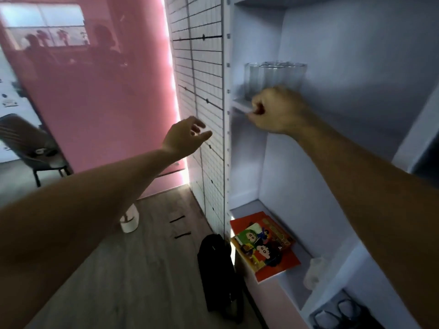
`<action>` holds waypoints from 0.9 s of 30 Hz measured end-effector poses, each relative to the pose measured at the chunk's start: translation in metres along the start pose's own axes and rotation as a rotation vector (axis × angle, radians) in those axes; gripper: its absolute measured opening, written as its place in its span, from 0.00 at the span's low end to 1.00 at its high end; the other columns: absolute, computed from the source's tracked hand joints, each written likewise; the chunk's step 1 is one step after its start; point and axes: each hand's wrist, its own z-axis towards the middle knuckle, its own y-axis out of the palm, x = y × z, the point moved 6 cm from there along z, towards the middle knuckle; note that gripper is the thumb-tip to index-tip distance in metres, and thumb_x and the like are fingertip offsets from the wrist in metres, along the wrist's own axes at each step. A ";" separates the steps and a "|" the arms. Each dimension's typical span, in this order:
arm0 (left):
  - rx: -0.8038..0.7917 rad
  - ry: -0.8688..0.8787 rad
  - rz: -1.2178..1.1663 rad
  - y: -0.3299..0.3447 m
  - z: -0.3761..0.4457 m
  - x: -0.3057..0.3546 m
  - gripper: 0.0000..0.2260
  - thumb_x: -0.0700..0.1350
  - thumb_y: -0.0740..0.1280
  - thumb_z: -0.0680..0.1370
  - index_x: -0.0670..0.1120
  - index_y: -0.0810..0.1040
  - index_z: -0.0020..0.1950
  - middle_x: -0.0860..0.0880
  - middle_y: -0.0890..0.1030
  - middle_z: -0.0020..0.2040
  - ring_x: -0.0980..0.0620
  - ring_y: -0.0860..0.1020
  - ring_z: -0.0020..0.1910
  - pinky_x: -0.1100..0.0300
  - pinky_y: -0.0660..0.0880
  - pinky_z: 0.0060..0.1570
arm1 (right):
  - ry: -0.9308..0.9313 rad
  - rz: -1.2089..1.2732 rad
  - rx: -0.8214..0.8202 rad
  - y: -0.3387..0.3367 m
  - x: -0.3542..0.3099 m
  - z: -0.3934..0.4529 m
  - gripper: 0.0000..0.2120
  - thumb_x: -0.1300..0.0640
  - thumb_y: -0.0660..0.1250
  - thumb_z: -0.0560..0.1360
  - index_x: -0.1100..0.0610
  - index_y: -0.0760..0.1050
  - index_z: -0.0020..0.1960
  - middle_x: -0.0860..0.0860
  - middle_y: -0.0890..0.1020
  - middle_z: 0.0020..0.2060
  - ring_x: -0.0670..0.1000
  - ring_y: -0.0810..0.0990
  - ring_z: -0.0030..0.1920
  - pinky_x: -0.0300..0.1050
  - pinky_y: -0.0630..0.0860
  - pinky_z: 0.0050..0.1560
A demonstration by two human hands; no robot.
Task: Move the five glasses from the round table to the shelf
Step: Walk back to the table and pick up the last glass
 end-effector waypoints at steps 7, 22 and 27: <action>-0.137 -0.199 0.142 -0.086 -0.054 -0.095 0.07 0.52 0.73 0.74 0.51 0.81 0.47 0.53 0.82 0.42 0.55 0.79 0.40 0.62 0.71 0.37 | -0.247 0.097 -0.220 0.060 -0.134 0.003 0.08 0.46 0.69 0.73 0.49 0.75 0.40 0.46 0.77 0.37 0.50 0.76 0.39 0.42 0.71 0.40; -0.046 -0.683 0.170 -0.246 -0.321 -0.311 0.06 0.52 0.73 0.73 0.50 0.83 0.45 0.52 0.83 0.41 0.53 0.80 0.41 0.62 0.72 0.45 | -0.335 0.271 -0.669 0.244 -0.387 -0.085 0.06 0.53 0.69 0.71 0.54 0.82 0.43 0.50 0.83 0.41 0.52 0.81 0.44 0.46 0.79 0.50; -0.056 -0.993 -0.033 -0.174 -0.503 -0.401 0.03 0.47 0.72 0.75 0.48 0.83 0.44 0.46 0.85 0.42 0.49 0.81 0.42 0.56 0.77 0.49 | -0.315 0.238 -0.944 0.347 -0.409 -0.205 0.08 0.51 0.67 0.74 0.54 0.83 0.47 0.52 0.84 0.49 0.56 0.81 0.53 0.47 0.76 0.55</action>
